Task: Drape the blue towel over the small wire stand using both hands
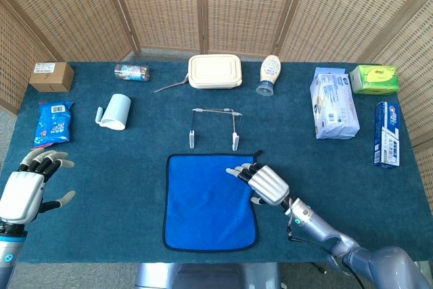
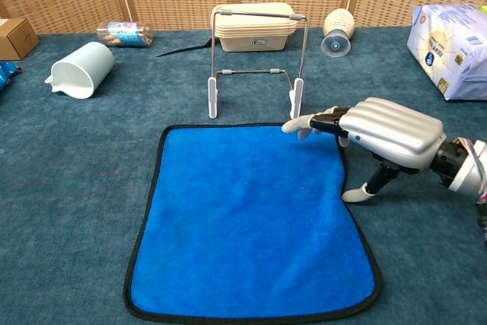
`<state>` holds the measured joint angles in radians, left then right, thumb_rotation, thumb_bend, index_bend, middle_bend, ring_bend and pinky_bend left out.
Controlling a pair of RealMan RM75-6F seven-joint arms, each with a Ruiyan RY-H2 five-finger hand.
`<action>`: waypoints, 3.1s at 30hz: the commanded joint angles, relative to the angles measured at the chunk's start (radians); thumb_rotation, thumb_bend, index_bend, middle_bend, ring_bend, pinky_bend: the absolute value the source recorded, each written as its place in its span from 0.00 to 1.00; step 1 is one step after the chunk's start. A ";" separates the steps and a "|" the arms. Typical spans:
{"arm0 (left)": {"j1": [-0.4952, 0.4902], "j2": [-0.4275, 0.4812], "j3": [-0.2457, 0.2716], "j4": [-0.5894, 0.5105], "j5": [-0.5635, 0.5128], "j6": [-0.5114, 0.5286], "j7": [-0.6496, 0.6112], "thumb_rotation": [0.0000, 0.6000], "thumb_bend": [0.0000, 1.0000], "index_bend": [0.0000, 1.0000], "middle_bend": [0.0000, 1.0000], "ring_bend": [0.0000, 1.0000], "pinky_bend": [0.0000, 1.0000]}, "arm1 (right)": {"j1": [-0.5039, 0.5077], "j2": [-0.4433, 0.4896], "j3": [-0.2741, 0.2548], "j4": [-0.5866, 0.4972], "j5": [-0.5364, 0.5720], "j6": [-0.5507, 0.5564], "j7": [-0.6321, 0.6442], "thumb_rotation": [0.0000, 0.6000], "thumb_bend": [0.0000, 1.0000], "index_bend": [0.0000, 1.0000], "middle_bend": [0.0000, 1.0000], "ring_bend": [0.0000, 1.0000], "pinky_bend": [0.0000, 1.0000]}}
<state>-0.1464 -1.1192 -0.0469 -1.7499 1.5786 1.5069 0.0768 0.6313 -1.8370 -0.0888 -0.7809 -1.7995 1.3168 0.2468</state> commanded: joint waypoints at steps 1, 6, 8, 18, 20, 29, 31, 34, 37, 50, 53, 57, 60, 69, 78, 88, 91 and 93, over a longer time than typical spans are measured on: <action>0.000 -0.002 0.000 0.003 0.001 0.001 -0.004 1.00 0.15 0.37 0.31 0.26 0.16 | 0.005 -0.004 0.004 -0.008 0.003 -0.002 -0.004 1.00 0.09 0.16 0.27 0.27 0.46; 0.002 -0.004 0.001 0.012 0.001 0.002 -0.014 1.00 0.15 0.37 0.31 0.26 0.16 | 0.019 -0.013 0.012 -0.018 0.005 -0.011 -0.024 1.00 0.17 0.16 0.27 0.27 0.45; 0.004 -0.004 0.002 0.016 0.001 0.005 -0.017 1.00 0.15 0.37 0.31 0.26 0.16 | 0.020 -0.017 0.011 -0.019 0.007 -0.015 -0.027 1.00 0.20 0.16 0.27 0.27 0.45; 0.013 -0.001 0.005 0.030 0.001 0.014 -0.036 1.00 0.15 0.37 0.31 0.26 0.16 | 0.018 -0.042 0.008 -0.013 0.012 -0.008 -0.025 1.00 0.33 0.27 0.27 0.27 0.45; 0.014 -0.002 0.005 0.031 0.001 0.016 -0.039 1.00 0.15 0.37 0.31 0.26 0.16 | 0.014 -0.045 0.007 -0.010 0.012 -0.003 -0.022 1.00 0.34 0.36 0.27 0.27 0.45; 0.014 -0.005 0.005 0.037 0.003 0.016 -0.043 1.00 0.15 0.37 0.31 0.26 0.16 | 0.001 -0.056 -0.002 0.004 0.013 0.012 -0.015 1.00 0.33 0.58 0.32 0.27 0.45; 0.014 -0.005 0.004 0.038 0.003 0.016 -0.043 1.00 0.15 0.37 0.31 0.26 0.16 | 0.000 -0.059 -0.002 0.004 0.014 0.015 -0.011 1.00 0.33 0.61 0.33 0.28 0.45; 0.013 -0.005 0.003 0.038 0.003 0.017 -0.044 1.00 0.15 0.37 0.31 0.26 0.16 | -0.001 -0.064 -0.003 0.007 0.014 0.017 -0.010 1.00 0.35 0.65 0.34 0.28 0.45; 0.014 -0.006 0.003 0.039 0.003 0.015 -0.044 1.00 0.15 0.37 0.31 0.26 0.16 | -0.002 -0.067 -0.005 0.007 0.014 0.019 -0.004 1.00 0.38 0.68 0.35 0.29 0.45; 0.002 -0.013 0.015 0.066 0.000 -0.022 0.064 1.00 0.15 0.38 0.30 0.25 0.16 | -0.015 -0.072 0.001 -0.002 0.031 0.020 -0.002 1.00 0.37 0.73 0.37 0.30 0.45; -0.004 -0.022 0.022 0.078 0.012 -0.032 0.089 1.00 0.15 0.37 0.29 0.25 0.16 | -0.016 -0.073 0.003 -0.007 0.035 0.017 -0.004 1.00 0.36 0.72 0.37 0.30 0.45; -0.012 -0.037 0.023 0.094 0.023 -0.038 0.106 1.00 0.15 0.36 0.28 0.24 0.15 | -0.016 -0.072 0.005 -0.011 0.037 0.013 -0.009 1.00 0.35 0.72 0.37 0.30 0.45; -0.021 -0.059 0.022 0.115 0.038 -0.039 0.126 1.00 0.14 0.36 0.28 0.24 0.15 | -0.016 -0.072 0.007 -0.017 0.039 0.012 -0.014 1.00 0.35 0.74 0.38 0.30 0.45; -0.054 -0.130 0.015 0.164 0.079 -0.043 0.126 1.00 0.11 0.35 0.29 0.24 0.16 | -0.017 -0.073 0.014 -0.027 0.041 0.021 -0.020 1.00 0.43 0.74 0.40 0.30 0.45; -0.113 -0.202 0.020 0.222 0.119 -0.099 0.128 1.00 0.11 0.32 0.28 0.24 0.16 | -0.017 -0.082 0.020 -0.027 0.043 0.024 -0.023 1.00 0.43 0.73 0.40 0.30 0.45; -0.221 -0.322 0.042 0.354 0.222 -0.160 0.054 1.00 0.07 0.33 0.28 0.24 0.18 | -0.013 -0.079 0.032 -0.043 0.047 0.030 -0.035 1.00 0.42 0.72 0.40 0.30 0.45; -0.252 -0.343 0.057 0.389 0.250 -0.175 0.018 1.00 0.07 0.31 0.28 0.24 0.17 | -0.014 -0.077 0.034 -0.046 0.049 0.031 -0.037 1.00 0.42 0.72 0.40 0.30 0.45; -0.267 -0.358 0.065 0.412 0.267 -0.178 -0.002 1.00 0.07 0.30 0.28 0.24 0.17 | -0.016 -0.076 0.035 -0.048 0.051 0.032 -0.038 1.00 0.43 0.72 0.40 0.30 0.45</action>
<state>-0.4005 -1.4647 0.0092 -1.3526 1.8348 1.3358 0.0891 0.6156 -1.9135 -0.0545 -0.8284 -1.7489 1.3484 0.2093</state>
